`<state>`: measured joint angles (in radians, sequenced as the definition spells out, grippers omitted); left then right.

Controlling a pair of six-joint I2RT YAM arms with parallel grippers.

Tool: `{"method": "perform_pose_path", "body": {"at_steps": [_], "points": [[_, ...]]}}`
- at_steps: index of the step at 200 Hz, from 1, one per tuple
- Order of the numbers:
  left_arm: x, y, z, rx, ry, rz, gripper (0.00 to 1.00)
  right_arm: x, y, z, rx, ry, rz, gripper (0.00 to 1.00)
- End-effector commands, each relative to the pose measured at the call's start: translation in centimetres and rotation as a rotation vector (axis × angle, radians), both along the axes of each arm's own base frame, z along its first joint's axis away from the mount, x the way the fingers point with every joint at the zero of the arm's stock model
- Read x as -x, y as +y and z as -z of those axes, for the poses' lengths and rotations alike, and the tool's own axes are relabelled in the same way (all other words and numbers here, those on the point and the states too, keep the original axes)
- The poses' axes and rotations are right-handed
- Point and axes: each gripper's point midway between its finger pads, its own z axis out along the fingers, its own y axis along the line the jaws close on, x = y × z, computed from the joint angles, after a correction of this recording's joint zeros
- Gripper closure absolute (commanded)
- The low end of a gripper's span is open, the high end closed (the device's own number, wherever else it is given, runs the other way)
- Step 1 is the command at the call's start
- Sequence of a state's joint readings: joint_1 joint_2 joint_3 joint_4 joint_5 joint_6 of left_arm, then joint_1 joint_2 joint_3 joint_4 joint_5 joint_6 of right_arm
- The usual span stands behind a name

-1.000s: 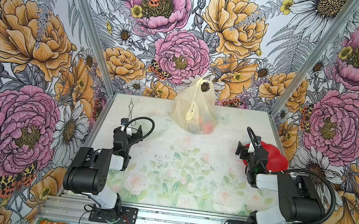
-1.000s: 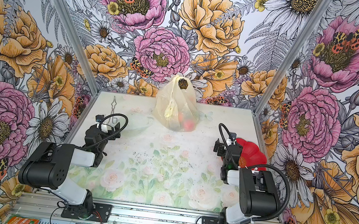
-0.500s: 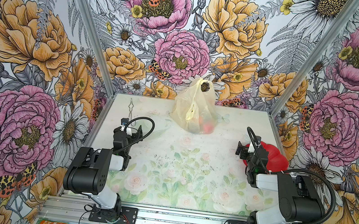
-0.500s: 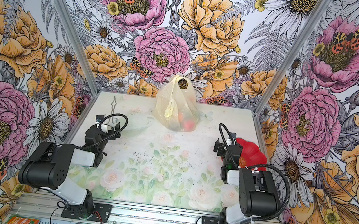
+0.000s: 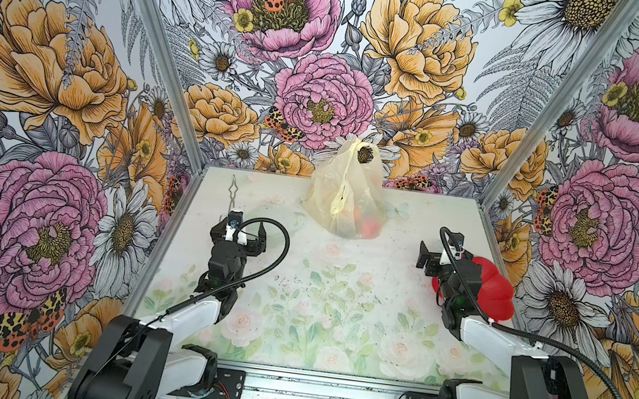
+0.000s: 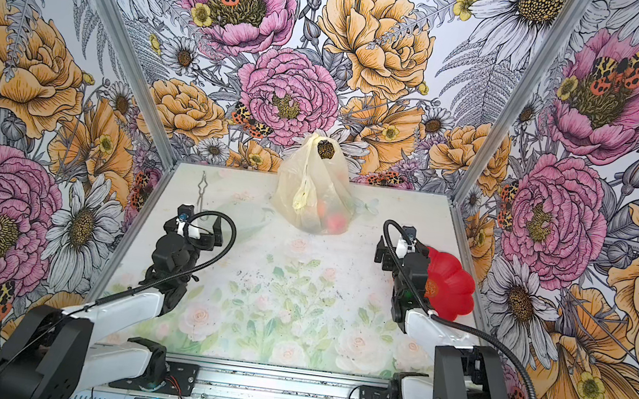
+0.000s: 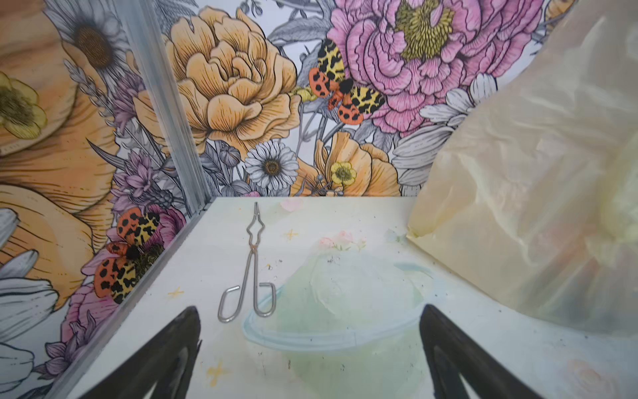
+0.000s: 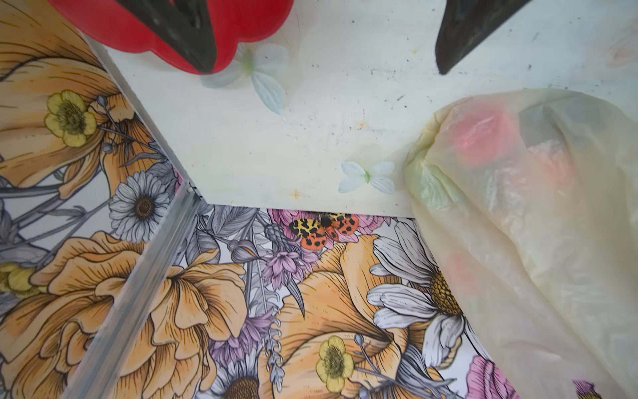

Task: Take the fake fruits out of the plastic bag
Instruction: 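Raise both grippers from rest toward the yellow plastic bag, then grasp the yellow bag's handles with the right gripper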

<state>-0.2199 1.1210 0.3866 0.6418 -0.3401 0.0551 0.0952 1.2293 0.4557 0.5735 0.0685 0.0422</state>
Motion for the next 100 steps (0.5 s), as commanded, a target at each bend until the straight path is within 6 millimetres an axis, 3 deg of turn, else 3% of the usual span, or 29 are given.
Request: {"method": "perform_pose_path", "body": {"at_steps": [1, 22, 42, 68, 81, 100], "points": [[1.1, 2.5, -0.4, 0.112, 0.114, -0.162, 0.01, -0.1, 2.4, -3.0, -0.106, 0.052, -0.077, 0.00], [2.3, 3.9, -1.4, 0.295, 0.156, -0.277, 0.01, 0.0, 3.5, -5.4, -0.228, 0.110, -0.079, 0.00], [2.5, 2.8, -2.0, 0.340, 0.199, -0.212, 0.01, 1.0, 3.6, -7.4, -0.346, 0.082, -0.088, 0.01], [4.0, 3.3, -1.1, 0.523, 0.172, -0.261, 0.01, 2.3, 3.1, -9.9, -0.405, -0.004, -0.168, 0.01], [3.8, 2.3, -1.0, 0.591, 0.125, -0.149, 0.01, 1.7, 2.6, -10.5, -0.445, 0.001, -0.173, 0.00], [3.7, 0.7, -1.2, 0.585, 0.141, -0.028, 0.01, 0.4, 3.6, -10.5, -0.449, 0.054, -0.215, 0.01]]}}
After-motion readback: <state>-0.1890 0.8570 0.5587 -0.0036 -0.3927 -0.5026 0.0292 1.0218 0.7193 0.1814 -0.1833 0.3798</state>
